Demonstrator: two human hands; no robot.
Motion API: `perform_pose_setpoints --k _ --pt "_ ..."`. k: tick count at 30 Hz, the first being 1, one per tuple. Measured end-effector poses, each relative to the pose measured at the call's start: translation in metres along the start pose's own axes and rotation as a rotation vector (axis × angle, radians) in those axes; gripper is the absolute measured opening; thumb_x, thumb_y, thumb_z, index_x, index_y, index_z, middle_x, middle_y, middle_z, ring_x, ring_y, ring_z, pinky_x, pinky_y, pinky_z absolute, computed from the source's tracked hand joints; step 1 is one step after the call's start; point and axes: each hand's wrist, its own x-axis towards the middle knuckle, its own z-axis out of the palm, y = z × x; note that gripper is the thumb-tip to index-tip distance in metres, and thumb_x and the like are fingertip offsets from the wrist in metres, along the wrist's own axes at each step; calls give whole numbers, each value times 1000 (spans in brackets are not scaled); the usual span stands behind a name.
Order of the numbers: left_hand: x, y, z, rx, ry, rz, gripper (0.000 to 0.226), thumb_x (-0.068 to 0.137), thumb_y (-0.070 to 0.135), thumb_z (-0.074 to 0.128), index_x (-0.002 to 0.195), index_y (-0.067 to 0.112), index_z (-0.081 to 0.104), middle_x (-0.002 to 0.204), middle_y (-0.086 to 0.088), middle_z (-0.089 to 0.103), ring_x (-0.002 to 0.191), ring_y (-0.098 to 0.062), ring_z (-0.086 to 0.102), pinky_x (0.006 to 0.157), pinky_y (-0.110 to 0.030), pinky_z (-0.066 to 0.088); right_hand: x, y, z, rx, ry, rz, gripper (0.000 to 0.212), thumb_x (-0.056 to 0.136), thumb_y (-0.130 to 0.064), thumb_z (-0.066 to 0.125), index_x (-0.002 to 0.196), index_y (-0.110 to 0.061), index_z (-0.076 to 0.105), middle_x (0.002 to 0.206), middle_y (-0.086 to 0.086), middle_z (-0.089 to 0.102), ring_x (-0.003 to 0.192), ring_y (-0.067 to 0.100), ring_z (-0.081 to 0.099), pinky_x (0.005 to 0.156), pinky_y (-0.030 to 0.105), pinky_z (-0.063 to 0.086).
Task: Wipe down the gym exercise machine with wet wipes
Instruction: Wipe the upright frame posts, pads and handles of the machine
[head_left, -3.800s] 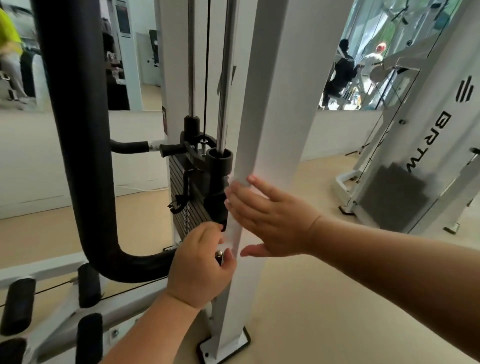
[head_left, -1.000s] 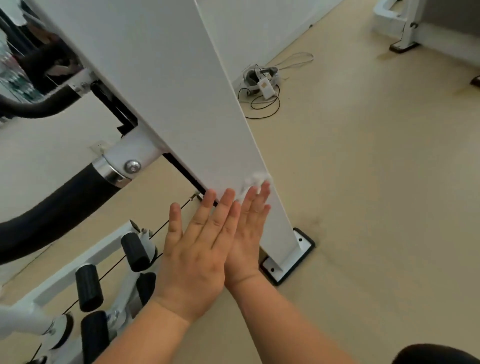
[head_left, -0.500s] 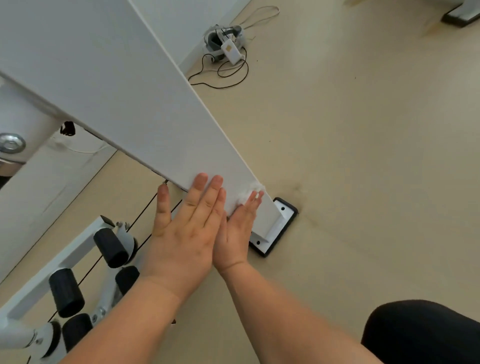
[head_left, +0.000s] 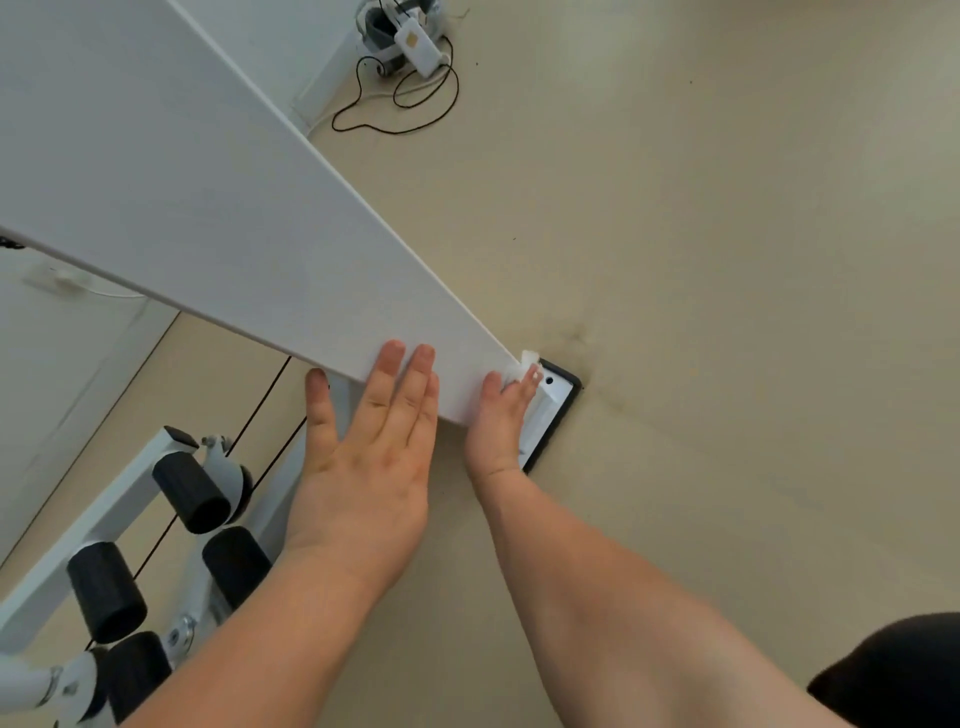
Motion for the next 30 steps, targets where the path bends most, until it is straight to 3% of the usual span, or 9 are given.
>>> perform_pose_setpoints --k 4,7,10,13,16,19,21,27,30 --pt "3 10 -4 -25 -16 -22 74 69 9 -17 138 5 -43 142 -12 -60 132 -38 -55 96 -73 -32 12 5 -21 66 -106 371 94 85 -87 18 159 -40 -17 168 -21 -16 159 17 1 128 52 6" --pt "5 11 -1 -23 10 -30 71 73 9 -14 136 5 -45 143 -12 -59 133 -37 -54 99 -74 -28 -8 -13 3 -11 -31 70 84 103 -62 28 162 -20 -14 171 -6 -18 159 16 -7 128 40 -2" --pt "6 8 5 -32 53 -24 70 74 6 -16 137 6 -46 144 -10 -58 133 -34 -54 99 -72 -31 -19 -16 20 -80 -11 -169 98 91 -68 27 161 -15 -17 170 -1 -23 157 10 -11 127 34 -5" --pt "7 5 9 -30 101 -6 69 86 5 1 141 6 -41 145 -9 -58 134 -32 -54 99 -72 -31 7 -4 3 23 42 136 104 82 -82 25 163 -27 -10 172 -9 -12 158 12 3 128 46 6" --pt "9 2 15 -20 157 15 73 75 2 -11 144 6 -36 147 -8 -56 136 -29 -52 101 -72 -28 26 14 -19 182 -35 426 113 66 -101 17 161 -45 -9 170 -21 -3 158 13 9 127 48 10" --pt "15 -8 34 -80 393 61 77 82 -2 7 159 3 7 169 -9 -16 154 -25 -20 113 -74 -8 9 14 -11 146 -58 447 117 65 -103 18 160 -43 -12 169 -19 -13 159 17 -2 127 52 3" --pt "17 -16 41 -130 470 116 72 83 6 19 153 2 36 168 -10 15 157 -25 6 114 -72 6 -11 3 3 104 -41 368 101 83 -91 19 162 -37 -13 170 -16 -16 159 17 -6 126 51 3" --pt "2 -32 40 -487 733 233 59 88 4 35 145 6 51 157 -9 43 150 -29 30 118 -61 21 -54 -37 18 -157 -108 -188 117 73 -92 15 161 -22 -17 169 -3 -25 156 10 -20 127 38 -8" --pt "-17 -33 39 -788 898 122 58 84 -1 37 138 3 59 151 -12 50 145 -32 40 117 -61 28 -63 -55 11 -404 -157 -626 98 94 -77 19 158 -15 -21 167 1 -30 153 10 -28 128 44 -10"
